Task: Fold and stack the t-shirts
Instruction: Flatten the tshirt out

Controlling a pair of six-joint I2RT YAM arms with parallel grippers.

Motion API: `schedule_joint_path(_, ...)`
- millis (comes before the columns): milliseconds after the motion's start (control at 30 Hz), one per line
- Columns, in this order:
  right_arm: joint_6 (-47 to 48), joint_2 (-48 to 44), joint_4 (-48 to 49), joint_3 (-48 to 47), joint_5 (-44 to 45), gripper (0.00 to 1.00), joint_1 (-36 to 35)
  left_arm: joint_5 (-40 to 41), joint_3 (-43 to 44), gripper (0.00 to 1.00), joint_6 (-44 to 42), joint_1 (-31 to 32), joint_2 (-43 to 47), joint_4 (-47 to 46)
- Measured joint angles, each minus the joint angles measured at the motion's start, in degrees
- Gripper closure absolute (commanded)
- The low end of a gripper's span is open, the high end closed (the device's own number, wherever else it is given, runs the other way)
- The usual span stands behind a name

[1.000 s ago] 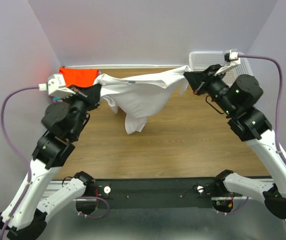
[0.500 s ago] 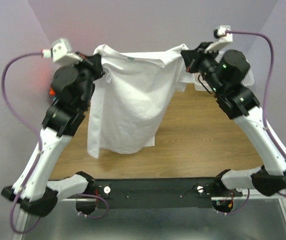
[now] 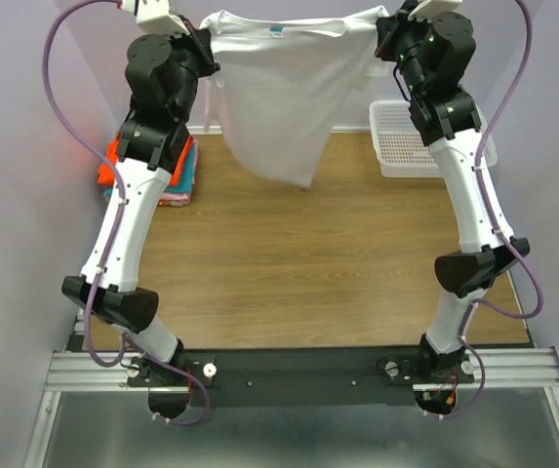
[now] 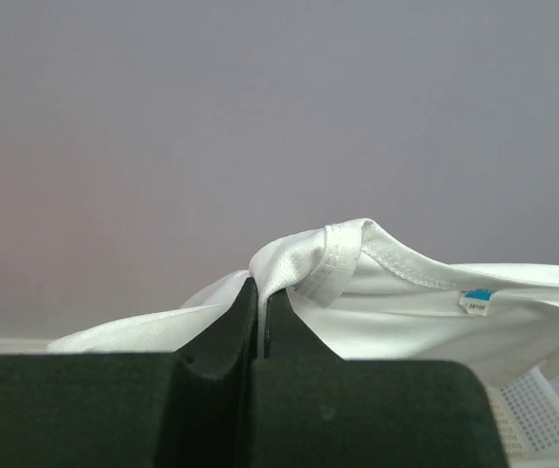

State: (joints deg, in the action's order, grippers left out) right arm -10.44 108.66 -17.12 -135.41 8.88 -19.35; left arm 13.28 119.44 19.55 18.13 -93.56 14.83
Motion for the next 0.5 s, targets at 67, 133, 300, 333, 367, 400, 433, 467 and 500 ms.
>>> schedule_joint_path(67, 0.0, -1.9, 0.7, 0.2, -0.9, 1.00, 0.3, -1.3, -0.1, 1.00, -1.1, 0.0, 1.4, -1.4)
schedule_joint_path(133, 0.0, -5.7, 1.7, 5.0, -1.4, 1.00, -0.1, -2.6, -5.5, 1.00, -2.0, 0.0, 5.2, -4.8)
schedule_joint_path(300, -2.5, -21.8, 4.5, 31.1, -0.8, 0.99, -0.2, -4.3, -29.5, 1.00, -1.6, 0.5, 17.9, -11.7)
schedule_joint_path(333, -3.5, -24.7, 4.6, 36.2, -0.5, 0.98, -0.3, -4.3, -34.2, 1.00, -1.1, 0.8, 19.8, -13.7)
schedule_joint_path(367, -5.2, -29.0, 5.3, 45.1, -0.1, 0.97, -0.3, -3.9, -42.6, 1.00, 0.2, 2.0, 23.3, -14.4)
schedule_joint_path(400, -6.7, -32.4, 6.0, 53.0, 0.4, 0.95, -0.2, -3.1, -49.3, 0.78, 1.9, 3.3, 25.9, -14.8)
schedule_joint_path(433, -8.6, -35.4, 5.9, 60.2, 0.9, 0.93, -0.2, -2.0, -56.2, 0.65, 3.6, 5.3, 28.2, -16.1)
schedule_joint_path(467, -10.2, -37.8, 6.6, 67.3, 1.4, 0.89, -0.1, -1.1, -61.6, 0.38, 5.6, 7.0, 30.1, -16.1)
schedule_joint_path(500, -12.2, -40.0, 5.8, 73.5, 1.9, 0.76, -0.1, 0.0, -68.4, 0.02, 7.8, 9.6, 32.2, -15.8)
